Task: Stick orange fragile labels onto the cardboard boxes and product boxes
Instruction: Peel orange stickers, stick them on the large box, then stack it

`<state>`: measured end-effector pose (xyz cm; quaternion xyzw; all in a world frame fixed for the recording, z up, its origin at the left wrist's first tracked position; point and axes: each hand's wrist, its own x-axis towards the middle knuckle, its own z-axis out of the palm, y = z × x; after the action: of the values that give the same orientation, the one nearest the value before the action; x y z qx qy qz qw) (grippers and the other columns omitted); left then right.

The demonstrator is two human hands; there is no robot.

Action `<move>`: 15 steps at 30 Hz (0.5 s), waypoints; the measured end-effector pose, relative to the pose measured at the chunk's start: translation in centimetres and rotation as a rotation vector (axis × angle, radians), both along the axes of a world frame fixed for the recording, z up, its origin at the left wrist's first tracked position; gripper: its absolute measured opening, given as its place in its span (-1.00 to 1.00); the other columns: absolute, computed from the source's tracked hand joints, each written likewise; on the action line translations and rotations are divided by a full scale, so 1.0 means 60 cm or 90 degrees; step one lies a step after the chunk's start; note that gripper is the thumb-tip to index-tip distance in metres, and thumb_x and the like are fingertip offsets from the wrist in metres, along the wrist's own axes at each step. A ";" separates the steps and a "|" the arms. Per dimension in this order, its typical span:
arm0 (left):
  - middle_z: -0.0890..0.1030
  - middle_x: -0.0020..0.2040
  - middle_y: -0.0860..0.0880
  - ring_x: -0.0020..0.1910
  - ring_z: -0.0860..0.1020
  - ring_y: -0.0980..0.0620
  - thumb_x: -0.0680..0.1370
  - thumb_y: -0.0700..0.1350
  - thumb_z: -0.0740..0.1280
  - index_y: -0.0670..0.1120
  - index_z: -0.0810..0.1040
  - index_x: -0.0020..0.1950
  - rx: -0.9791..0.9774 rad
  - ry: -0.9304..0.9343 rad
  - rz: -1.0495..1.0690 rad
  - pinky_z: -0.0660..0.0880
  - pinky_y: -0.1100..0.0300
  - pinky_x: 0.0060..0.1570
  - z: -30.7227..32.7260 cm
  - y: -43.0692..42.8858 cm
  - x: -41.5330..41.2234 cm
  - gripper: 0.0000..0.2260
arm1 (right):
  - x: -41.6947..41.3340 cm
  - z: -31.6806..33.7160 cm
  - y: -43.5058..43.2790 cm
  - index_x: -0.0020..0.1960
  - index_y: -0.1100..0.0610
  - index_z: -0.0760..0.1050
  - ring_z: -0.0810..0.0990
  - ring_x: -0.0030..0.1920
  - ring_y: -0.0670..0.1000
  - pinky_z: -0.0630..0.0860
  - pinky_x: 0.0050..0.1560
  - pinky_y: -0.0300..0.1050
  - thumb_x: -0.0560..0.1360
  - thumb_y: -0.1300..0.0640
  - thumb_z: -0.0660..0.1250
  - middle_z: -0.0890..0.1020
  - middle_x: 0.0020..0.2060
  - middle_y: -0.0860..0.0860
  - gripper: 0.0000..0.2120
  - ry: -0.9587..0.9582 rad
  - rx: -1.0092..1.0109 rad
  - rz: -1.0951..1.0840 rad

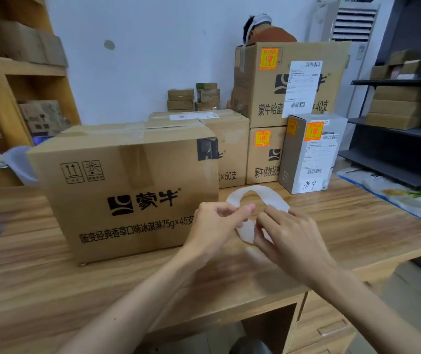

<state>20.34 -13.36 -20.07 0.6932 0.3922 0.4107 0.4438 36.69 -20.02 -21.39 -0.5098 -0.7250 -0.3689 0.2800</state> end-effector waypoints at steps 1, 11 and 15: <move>0.60 -0.43 0.09 -0.56 0.39 0.21 0.52 0.10 0.48 -0.06 0.70 -0.26 -0.015 -0.011 0.011 0.28 0.26 -0.54 0.001 0.000 -0.005 -0.73 | -0.007 -0.002 0.006 -0.23 0.13 0.48 0.42 -0.47 0.11 0.29 -0.40 -0.08 0.48 0.17 0.32 0.48 -0.35 0.02 -0.88 -0.007 0.002 0.003; 0.47 -0.54 0.02 -0.63 0.27 0.11 0.61 -0.13 0.39 -0.16 0.66 -0.07 -0.036 0.018 -0.017 0.24 0.26 -0.60 0.022 0.016 -0.104 -0.87 | -0.046 0.016 0.027 -0.19 -0.03 0.51 0.48 -0.31 -0.09 0.48 -0.33 -0.03 0.50 -0.20 0.34 0.55 -0.29 -0.09 -0.74 0.378 -0.195 0.080; 0.43 -0.52 -0.01 -0.64 0.30 0.15 0.61 -0.14 0.39 -0.19 0.64 -0.04 -0.007 0.078 -0.063 0.24 0.30 -0.63 0.034 0.017 -0.158 -0.88 | -0.064 0.032 0.055 -0.18 -0.01 0.61 0.54 -0.24 -0.09 0.46 -0.22 -0.03 0.50 -0.02 0.46 0.63 -0.27 -0.11 -0.87 0.648 -0.323 0.208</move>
<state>10.88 -12.36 -18.04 0.7330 0.3863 0.3429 0.4425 32.88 -16.74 -19.48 -0.5556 -0.6342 0.1543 0.5151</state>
